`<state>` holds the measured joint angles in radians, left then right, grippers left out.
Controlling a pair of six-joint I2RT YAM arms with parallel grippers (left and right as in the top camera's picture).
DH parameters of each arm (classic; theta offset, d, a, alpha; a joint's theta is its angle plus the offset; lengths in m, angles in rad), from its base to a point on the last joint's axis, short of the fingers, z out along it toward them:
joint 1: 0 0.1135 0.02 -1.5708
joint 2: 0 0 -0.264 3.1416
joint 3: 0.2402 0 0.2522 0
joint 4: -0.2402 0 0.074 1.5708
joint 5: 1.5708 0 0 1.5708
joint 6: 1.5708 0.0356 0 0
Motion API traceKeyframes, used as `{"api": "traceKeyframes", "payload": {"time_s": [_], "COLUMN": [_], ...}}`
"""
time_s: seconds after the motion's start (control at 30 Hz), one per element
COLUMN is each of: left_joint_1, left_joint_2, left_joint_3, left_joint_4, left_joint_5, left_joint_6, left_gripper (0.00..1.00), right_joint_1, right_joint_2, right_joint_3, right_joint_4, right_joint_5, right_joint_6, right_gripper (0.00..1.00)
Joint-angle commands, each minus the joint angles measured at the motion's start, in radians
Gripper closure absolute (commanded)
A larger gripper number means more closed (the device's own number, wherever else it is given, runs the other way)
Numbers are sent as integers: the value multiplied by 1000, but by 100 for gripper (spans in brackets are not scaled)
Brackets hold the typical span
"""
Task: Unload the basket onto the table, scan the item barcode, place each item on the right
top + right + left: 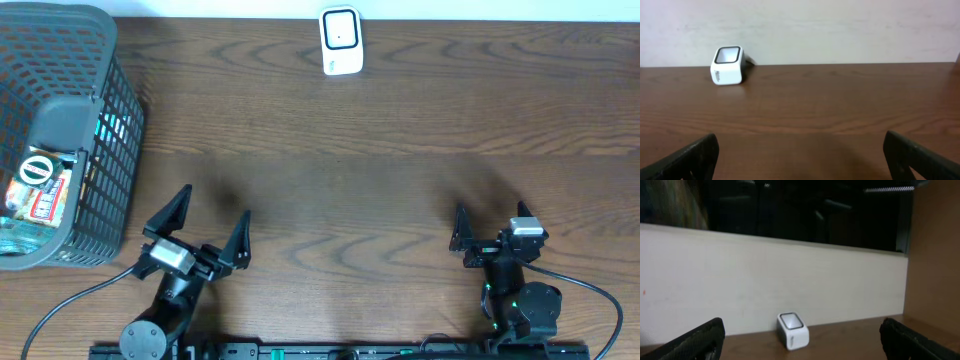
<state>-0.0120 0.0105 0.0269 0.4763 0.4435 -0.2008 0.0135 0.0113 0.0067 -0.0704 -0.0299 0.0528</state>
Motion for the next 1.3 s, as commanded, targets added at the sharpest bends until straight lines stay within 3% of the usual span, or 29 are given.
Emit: {"api": "traceKeyframes", "payload": {"time_s": [0.0, 0.27, 0.5, 0.63, 0.87, 1.07, 1.27], "left_joint_1": [3, 2, 2, 2, 3, 28, 160], "left_joint_2": [11, 251, 492, 622, 871, 1113, 1280], "left_joint_3": [106, 376, 624, 809, 1212, 1551, 1749], "left_joint_4": [15, 1, -122, -327, -833, -1136, -1175], "left_joint_5": [5, -28, -5, -5, -19, -135, -142], "left_joint_6": [-30, -30, -30, -10, 241, 313, 313], "left_gripper": [2, 3, 2, 3, 2, 3, 2], "right_joint_1": [9, 9, 9, 9, 9, 9, 9], "right_joint_2": [-5, -5, -5, -5, -5, -5, -5], "right_joint_3": [-1, -1, -1, -1, -1, -1, -1], "right_joint_4": [-4, -4, -4, -4, -4, -4, -4], "right_joint_5": [-6, -6, -6, -6, -6, -6, -6], "right_joint_6": [14, 14, 14, 14, 13, 14, 14], "right_gripper": [1, 1, 1, 1, 1, 1, 1]}}
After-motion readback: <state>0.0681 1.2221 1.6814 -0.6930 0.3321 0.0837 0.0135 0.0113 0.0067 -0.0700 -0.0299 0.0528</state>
